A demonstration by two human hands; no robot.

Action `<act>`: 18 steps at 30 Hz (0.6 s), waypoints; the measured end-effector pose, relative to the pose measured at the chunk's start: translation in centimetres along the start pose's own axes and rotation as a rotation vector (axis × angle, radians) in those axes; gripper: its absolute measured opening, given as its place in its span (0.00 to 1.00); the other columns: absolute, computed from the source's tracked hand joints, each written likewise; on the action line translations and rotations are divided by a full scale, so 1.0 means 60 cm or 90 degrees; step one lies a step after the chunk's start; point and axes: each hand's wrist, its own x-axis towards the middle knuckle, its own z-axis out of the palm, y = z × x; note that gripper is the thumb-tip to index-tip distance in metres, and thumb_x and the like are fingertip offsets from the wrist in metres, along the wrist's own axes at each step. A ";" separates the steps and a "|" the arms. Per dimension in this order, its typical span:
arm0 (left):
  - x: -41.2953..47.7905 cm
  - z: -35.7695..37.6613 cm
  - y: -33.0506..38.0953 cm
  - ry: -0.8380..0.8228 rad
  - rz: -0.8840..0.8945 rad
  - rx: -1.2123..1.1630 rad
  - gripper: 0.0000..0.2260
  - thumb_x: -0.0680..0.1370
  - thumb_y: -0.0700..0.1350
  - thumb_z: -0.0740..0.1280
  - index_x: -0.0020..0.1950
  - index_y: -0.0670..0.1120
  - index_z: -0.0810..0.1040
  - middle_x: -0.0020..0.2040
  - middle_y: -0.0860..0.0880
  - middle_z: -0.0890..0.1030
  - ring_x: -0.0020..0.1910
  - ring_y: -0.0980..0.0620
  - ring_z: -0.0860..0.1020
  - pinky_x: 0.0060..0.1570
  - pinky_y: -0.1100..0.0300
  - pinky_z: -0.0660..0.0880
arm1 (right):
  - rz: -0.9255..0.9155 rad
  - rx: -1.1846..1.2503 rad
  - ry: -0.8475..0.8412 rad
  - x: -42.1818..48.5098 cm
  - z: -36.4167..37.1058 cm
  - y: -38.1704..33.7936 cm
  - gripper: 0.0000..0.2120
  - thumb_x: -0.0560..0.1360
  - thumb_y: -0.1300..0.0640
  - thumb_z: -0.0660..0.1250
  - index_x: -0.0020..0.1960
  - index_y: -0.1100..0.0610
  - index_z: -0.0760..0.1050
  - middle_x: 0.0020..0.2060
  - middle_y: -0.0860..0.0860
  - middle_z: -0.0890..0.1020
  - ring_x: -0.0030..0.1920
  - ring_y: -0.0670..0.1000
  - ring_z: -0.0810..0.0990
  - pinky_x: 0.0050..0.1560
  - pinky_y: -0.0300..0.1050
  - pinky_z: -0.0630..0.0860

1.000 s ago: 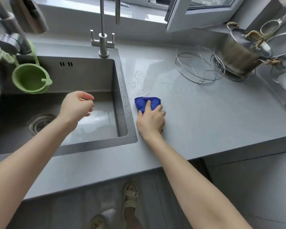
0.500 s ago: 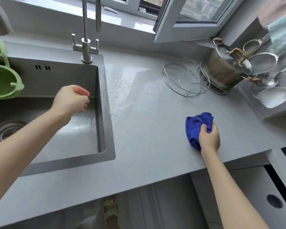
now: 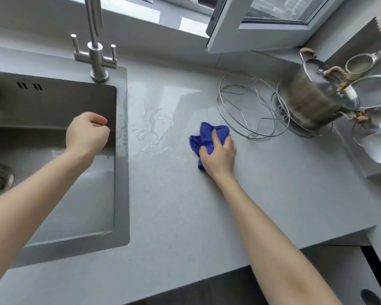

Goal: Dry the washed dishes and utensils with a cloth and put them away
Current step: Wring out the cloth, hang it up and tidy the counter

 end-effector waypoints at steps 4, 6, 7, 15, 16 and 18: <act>0.013 -0.011 -0.004 0.017 -0.013 -0.029 0.13 0.70 0.35 0.61 0.49 0.49 0.77 0.46 0.45 0.79 0.50 0.43 0.79 0.55 0.45 0.77 | -0.227 0.090 -0.119 -0.098 0.065 -0.176 0.29 0.71 0.56 0.62 0.73 0.56 0.66 0.73 0.68 0.60 0.73 0.66 0.57 0.75 0.53 0.47; 0.016 -0.022 -0.006 0.031 -0.021 -0.050 0.13 0.69 0.35 0.61 0.49 0.48 0.77 0.45 0.45 0.79 0.46 0.43 0.79 0.55 0.45 0.77 | -0.283 0.128 -0.172 -0.133 0.075 -0.226 0.28 0.72 0.61 0.64 0.72 0.56 0.67 0.74 0.66 0.58 0.74 0.64 0.55 0.75 0.51 0.45; 0.017 -0.028 -0.008 0.038 -0.025 -0.058 0.13 0.69 0.35 0.60 0.49 0.48 0.77 0.44 0.45 0.79 0.45 0.43 0.79 0.55 0.45 0.77 | -0.286 0.166 -0.177 -0.137 0.072 -0.236 0.27 0.72 0.63 0.64 0.71 0.57 0.69 0.73 0.65 0.61 0.73 0.63 0.58 0.75 0.51 0.49; 0.028 -0.066 -0.026 0.052 -0.045 -0.063 0.11 0.71 0.35 0.61 0.47 0.48 0.77 0.46 0.45 0.79 0.50 0.41 0.79 0.55 0.45 0.77 | -0.014 0.343 0.110 -0.031 -0.038 -0.105 0.20 0.73 0.67 0.61 0.63 0.58 0.76 0.62 0.55 0.76 0.60 0.53 0.75 0.56 0.34 0.66; 0.031 -0.068 -0.029 0.052 -0.045 -0.065 0.11 0.71 0.36 0.61 0.47 0.48 0.77 0.47 0.45 0.79 0.51 0.41 0.79 0.55 0.45 0.77 | 0.034 0.269 0.101 -0.008 -0.042 -0.070 0.21 0.74 0.62 0.62 0.67 0.55 0.73 0.64 0.54 0.73 0.62 0.53 0.73 0.58 0.37 0.66; 0.037 -0.071 -0.033 0.052 -0.045 -0.068 0.11 0.71 0.36 0.61 0.48 0.48 0.77 0.47 0.45 0.79 0.52 0.41 0.79 0.55 0.44 0.77 | 0.097 0.086 0.027 0.014 -0.029 -0.020 0.27 0.75 0.47 0.62 0.73 0.51 0.64 0.70 0.57 0.67 0.67 0.58 0.69 0.65 0.47 0.66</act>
